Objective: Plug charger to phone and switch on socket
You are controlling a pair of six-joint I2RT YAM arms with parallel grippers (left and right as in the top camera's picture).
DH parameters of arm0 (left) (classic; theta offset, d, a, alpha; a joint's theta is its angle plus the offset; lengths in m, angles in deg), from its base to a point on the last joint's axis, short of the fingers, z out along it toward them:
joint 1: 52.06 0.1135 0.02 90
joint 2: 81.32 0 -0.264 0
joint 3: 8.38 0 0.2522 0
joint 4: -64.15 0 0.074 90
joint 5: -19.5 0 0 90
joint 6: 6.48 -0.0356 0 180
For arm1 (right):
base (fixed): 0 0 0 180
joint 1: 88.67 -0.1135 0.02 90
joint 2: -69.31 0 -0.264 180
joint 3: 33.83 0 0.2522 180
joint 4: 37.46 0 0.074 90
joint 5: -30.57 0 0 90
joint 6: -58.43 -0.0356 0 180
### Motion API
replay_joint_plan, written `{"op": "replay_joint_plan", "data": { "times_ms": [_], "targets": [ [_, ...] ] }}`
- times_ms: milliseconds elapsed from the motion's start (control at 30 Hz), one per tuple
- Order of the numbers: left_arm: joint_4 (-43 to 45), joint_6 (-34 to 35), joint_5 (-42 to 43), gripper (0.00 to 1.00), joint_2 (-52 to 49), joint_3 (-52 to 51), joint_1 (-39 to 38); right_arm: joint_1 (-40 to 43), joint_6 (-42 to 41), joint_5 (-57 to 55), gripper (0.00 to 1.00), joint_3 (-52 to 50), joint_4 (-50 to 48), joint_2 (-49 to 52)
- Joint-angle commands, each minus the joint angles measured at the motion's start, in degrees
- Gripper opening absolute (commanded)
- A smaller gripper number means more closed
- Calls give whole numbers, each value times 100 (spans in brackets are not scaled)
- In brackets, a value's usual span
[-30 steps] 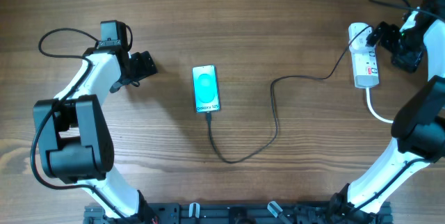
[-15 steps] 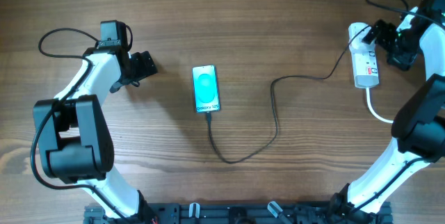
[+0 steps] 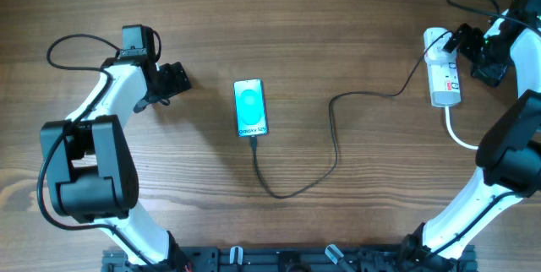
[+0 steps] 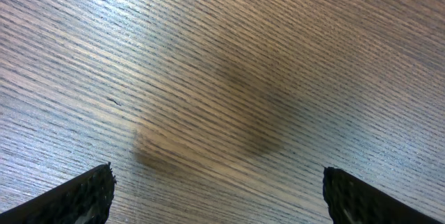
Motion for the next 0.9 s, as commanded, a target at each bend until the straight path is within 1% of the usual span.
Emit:
{"op": "replay_joint_plan", "data": {
  "times_ms": [0,333,467,600,700,767,867],
  "targets": [
    [2,-114,-74,100,7,79,26,-26,-151,-192,100,50,-39,13],
    [2,-114,-76,100,7,79,26,-74,-151,-334,99,-33,-85,76],
    [2,-114,-76,100,7,79,26,-72,-160,-791,100,-103,-107,350],
    [0,-114,-74,100,7,79,26,-72,-181,-807,100,-144,-107,610],
    [2,-114,-74,100,7,79,26,-72,-168,-625,100,-107,-50,577],
    [0,-114,-74,100,7,79,26,-46,-118,-258,100,63,46,431],
    [0,-114,-76,100,7,79,26,-39,153,-28,100,365,258,149]
  ]
}}
